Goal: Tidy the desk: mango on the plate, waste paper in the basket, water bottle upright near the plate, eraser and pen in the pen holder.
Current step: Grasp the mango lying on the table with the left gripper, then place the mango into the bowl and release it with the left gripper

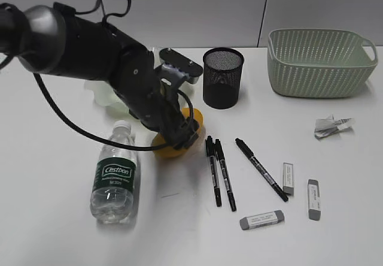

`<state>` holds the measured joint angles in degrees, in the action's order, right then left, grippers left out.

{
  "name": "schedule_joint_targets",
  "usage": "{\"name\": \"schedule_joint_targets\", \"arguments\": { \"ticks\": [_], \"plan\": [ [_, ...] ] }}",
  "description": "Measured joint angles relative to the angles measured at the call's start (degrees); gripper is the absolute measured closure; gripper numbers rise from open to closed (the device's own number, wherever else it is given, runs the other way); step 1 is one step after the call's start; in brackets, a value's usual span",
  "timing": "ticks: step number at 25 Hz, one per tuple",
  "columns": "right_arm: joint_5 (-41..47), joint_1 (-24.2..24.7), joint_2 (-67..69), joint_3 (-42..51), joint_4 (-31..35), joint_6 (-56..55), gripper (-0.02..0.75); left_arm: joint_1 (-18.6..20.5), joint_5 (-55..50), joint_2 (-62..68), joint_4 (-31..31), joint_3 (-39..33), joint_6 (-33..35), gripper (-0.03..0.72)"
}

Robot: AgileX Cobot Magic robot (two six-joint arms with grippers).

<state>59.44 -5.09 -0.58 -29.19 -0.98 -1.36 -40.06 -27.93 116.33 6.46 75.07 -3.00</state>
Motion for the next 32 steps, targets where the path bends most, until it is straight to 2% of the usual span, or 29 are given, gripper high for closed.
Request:
{"name": "schedule_joint_targets", "arguments": {
  "ticks": [3,6,11,14,16,21,23,25,29,32],
  "plan": [
    [0.0,0.0,0.0,0.0,0.2,0.0,0.156,0.0,0.7,1.9,0.2,0.2,-0.1,0.03],
    [0.0,0.0,0.0,0.0,0.4,0.0,0.156,0.0,0.5,2.3,0.1,0.2,-0.2,0.125],
    [0.0,0.0,0.0,0.0,0.5,0.0,0.156,0.0,0.4,-2.9,0.1,0.1,-0.3,0.129],
    [0.0,0.0,0.0,0.0,0.5,0.0,0.156,0.4,5.5,-9.9,1.4,0.2,-0.3,0.129],
    [0.0,0.0,0.0,0.0,0.6,0.0,0.156,2.2,10.3,-12.5,3.7,0.5,-0.3,0.129],
    [0.0,0.0,0.0,0.0,0.6,0.0,0.156,12.8,13.3,-7.7,3.6,0.7,-0.3,0.129],
    [0.0,0.0,0.0,0.0,0.6,0.0,0.156,15.5,14.0,-4.7,3.3,0.5,-0.3,0.129],
    [0.0,0.0,0.0,0.0,0.6,0.0,0.156,16.5,15.1,-2.6,3.1,0.2,-0.3,0.123],
    [0.0,0.0,0.0,0.0,0.6,0.0,0.156,16.5,17.7,-1.0,2.7,0.2,-0.3,0.029],
    [0.0,0.0,0.0,0.0,0.6,0.0,0.156,16.5,18.3,-1.0,2.5,0.2,-0.3,0.022]
  ]
}}
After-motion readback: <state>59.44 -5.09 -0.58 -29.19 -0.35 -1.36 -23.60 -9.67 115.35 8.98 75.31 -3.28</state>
